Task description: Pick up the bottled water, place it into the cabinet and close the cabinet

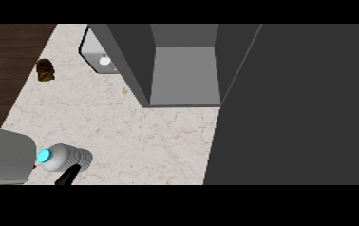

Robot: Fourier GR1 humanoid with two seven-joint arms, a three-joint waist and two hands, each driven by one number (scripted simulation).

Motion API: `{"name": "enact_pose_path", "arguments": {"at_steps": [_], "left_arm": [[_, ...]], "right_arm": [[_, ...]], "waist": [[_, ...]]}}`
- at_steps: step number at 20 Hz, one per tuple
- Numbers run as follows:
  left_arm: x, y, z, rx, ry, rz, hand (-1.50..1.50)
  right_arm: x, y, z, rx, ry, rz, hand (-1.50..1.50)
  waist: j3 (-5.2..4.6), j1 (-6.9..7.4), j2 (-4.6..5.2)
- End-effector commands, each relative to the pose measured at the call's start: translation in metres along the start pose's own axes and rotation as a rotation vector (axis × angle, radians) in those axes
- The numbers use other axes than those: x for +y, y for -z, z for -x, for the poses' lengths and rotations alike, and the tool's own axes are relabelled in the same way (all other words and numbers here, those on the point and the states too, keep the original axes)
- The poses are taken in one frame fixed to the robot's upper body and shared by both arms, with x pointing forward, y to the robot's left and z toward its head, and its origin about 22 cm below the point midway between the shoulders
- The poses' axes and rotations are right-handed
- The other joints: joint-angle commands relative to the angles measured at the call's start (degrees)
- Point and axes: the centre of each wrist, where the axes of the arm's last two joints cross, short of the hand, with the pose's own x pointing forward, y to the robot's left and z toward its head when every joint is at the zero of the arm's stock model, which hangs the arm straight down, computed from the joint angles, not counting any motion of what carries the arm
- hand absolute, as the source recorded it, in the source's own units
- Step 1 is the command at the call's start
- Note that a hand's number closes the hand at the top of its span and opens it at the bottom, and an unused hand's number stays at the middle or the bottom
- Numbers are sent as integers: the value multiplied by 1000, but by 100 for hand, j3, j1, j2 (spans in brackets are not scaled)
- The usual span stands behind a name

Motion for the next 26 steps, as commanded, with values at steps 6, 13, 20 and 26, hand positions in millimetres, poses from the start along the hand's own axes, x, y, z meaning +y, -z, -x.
{"name": "enact_pose_path", "arguments": {"at_steps": [6,13,20,26], "left_arm": [[-6,22,0,-40,-5,-71,-150],[-4,51,23,-1,37,-106,-150],[-11,68,60,42,45,-73,-150],[-11,48,98,47,63,-50,-150]], "right_arm": [[9,-11,-22,-60,-105,21,-150],[13,-12,-20,-46,-98,37,-150],[7,-14,-27,-40,-100,30,-150],[11,-7,-14,-38,-107,34,-150]], "waist": [[-8,-5,2],[-13,9,-10],[-20,18,-14],[-22,62,-18]]}}
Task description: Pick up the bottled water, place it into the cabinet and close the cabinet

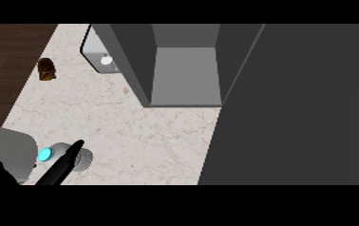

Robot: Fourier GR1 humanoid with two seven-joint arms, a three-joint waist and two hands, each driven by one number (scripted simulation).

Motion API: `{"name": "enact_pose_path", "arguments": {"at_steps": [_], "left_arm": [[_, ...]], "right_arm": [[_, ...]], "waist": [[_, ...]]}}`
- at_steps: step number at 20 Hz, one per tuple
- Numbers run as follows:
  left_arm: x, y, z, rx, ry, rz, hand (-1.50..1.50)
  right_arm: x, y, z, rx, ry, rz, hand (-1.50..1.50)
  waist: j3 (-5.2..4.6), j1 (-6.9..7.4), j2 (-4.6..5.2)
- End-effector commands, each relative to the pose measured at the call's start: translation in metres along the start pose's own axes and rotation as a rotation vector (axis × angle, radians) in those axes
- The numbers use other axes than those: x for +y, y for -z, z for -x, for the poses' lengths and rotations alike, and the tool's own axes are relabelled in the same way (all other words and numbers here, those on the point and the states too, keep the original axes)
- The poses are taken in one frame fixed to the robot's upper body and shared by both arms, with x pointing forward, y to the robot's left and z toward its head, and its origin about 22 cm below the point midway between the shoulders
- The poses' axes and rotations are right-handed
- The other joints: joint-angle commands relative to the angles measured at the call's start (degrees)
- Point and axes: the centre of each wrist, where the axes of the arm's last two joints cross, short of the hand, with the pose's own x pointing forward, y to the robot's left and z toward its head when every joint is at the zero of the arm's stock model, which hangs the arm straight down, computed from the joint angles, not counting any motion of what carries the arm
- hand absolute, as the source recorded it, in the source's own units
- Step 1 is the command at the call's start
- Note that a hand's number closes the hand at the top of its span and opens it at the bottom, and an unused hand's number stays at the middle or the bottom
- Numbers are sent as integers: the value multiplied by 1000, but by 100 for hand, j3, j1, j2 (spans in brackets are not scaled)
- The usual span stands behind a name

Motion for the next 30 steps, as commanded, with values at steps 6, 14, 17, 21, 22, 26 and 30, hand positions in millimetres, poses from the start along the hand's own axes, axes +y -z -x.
{"name": "enact_pose_path", "arguments": {"at_steps": [6,14,17,21,22,26,30], "left_arm": [[-13,-2,52,20,-8,36,-150],[-26,22,88,59,-47,34,-150],[-31,11,101,45,-24,44,-150],[-4,23,119,45,-42,9,-150],[-15,16,127,56,-17,5,-150],[-30,6,137,50,-3,-11,-150],[-10,10,158,60,-30,-34,-150]], "right_arm": [[-8,-17,-31,-66,-76,23,-150],[0,-11,-17,-59,-86,30,-150],[2,-16,-15,-81,-73,36,-150],[5,-9,-25,-59,-71,42,-150],[1,-16,-32,-60,-74,35,-150],[-3,-13,-18,-59,-90,33,-150],[2,-16,-25,-65,-85,21,-150]], "waist": [[-3,-2,4],[3,-25,21],[6,-47,16],[2,-2,19],[0,-38,14],[8,-31,24],[5,-26,19]]}}
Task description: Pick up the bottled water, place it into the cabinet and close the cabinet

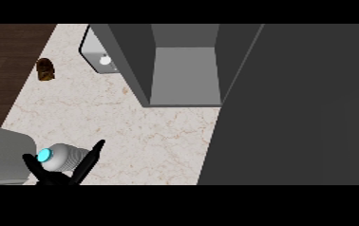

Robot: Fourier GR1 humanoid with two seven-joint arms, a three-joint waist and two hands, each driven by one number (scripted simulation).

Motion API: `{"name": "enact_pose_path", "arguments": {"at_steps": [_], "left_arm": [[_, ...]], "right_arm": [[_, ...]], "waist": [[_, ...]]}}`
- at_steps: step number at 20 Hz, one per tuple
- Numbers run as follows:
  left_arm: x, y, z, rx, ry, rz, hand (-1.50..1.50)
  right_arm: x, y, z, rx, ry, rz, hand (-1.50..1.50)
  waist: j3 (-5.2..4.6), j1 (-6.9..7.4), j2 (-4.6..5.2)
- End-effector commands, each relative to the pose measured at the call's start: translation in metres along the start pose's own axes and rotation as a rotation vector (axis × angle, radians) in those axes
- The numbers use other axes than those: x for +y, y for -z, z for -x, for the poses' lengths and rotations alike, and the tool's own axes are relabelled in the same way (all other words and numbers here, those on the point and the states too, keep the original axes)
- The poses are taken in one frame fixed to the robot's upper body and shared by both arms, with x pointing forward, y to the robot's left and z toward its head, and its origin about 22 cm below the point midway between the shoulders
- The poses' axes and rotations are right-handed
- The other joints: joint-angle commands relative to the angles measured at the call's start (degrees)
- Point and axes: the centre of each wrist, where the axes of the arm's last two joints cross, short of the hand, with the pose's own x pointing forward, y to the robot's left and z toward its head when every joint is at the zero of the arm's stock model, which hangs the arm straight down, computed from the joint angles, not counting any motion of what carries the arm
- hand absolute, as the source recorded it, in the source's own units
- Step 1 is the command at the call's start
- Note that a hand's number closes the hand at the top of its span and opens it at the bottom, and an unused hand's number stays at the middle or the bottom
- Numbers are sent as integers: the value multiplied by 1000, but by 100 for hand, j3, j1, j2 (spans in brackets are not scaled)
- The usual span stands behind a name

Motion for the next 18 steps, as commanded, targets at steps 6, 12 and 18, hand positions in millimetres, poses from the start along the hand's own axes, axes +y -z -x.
{"name": "enact_pose_path", "arguments": {"at_steps": [6,12,18], "left_arm": [[8,-8,19,-32,-55,-8,-150],[13,-15,35,-49,-135,27,-150],[2,-8,50,-59,-188,6,150]], "right_arm": [[11,-1,-11,-61,-32,22,-150],[7,-13,-21,-52,-35,22,-150],[0,-2,-13,-52,-38,20,-150]], "waist": [[3,31,3],[2,-3,-11],[2,12,10]]}}
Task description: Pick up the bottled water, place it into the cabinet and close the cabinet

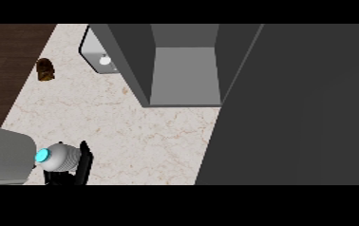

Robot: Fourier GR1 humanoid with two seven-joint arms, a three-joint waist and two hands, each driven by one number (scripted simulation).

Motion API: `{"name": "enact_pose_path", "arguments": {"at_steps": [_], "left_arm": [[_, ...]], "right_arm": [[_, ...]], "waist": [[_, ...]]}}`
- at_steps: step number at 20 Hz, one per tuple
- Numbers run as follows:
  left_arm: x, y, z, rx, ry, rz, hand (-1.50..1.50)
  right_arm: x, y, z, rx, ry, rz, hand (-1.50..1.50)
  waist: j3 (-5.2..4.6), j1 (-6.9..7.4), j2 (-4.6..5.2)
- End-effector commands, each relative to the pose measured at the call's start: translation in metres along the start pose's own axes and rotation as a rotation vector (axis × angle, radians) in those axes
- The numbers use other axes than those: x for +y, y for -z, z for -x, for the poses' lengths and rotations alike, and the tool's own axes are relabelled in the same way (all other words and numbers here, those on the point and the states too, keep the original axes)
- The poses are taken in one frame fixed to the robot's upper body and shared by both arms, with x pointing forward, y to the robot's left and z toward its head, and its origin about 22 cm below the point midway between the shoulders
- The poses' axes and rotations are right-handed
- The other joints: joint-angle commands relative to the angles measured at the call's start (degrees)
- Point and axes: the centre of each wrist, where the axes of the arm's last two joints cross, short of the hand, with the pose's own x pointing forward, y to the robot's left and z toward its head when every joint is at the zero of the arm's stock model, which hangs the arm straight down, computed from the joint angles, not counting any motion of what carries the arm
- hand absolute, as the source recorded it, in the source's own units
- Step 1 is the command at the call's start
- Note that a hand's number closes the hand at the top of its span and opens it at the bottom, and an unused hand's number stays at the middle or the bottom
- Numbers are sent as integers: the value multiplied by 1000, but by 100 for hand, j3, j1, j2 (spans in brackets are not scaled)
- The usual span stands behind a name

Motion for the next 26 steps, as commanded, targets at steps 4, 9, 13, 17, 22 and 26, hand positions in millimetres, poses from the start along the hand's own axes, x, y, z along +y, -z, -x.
{"name": "enact_pose_path", "arguments": {"at_steps": [4,9,13,17,22,26], "left_arm": [[-15,6,1,-45,-77,25,150],[12,-6,7,-61,-151,26,150],[-30,-1,-2,24,-150,459,150],[-51,7,-14,118,-181,890,150],[-77,13,-26,92,-231,1005,150],[-79,27,-37,99,-216,1062,150]], "right_arm": [[-8,-12,-29,-56,-42,27,-150],[-10,-17,-27,-64,-30,6,-150],[-6,-10,-11,-48,-33,-15,-150],[-2,-4,-1,-53,-38,-32,-150],[-9,-10,-28,-47,-23,2,-150],[-3,-10,-18,-43,-47,10,-150]], "waist": [[0,3,3],[2,10,0],[-2,-234,-9],[-2,-296,-2],[-1,-47,-2],[4,6,-1]]}}
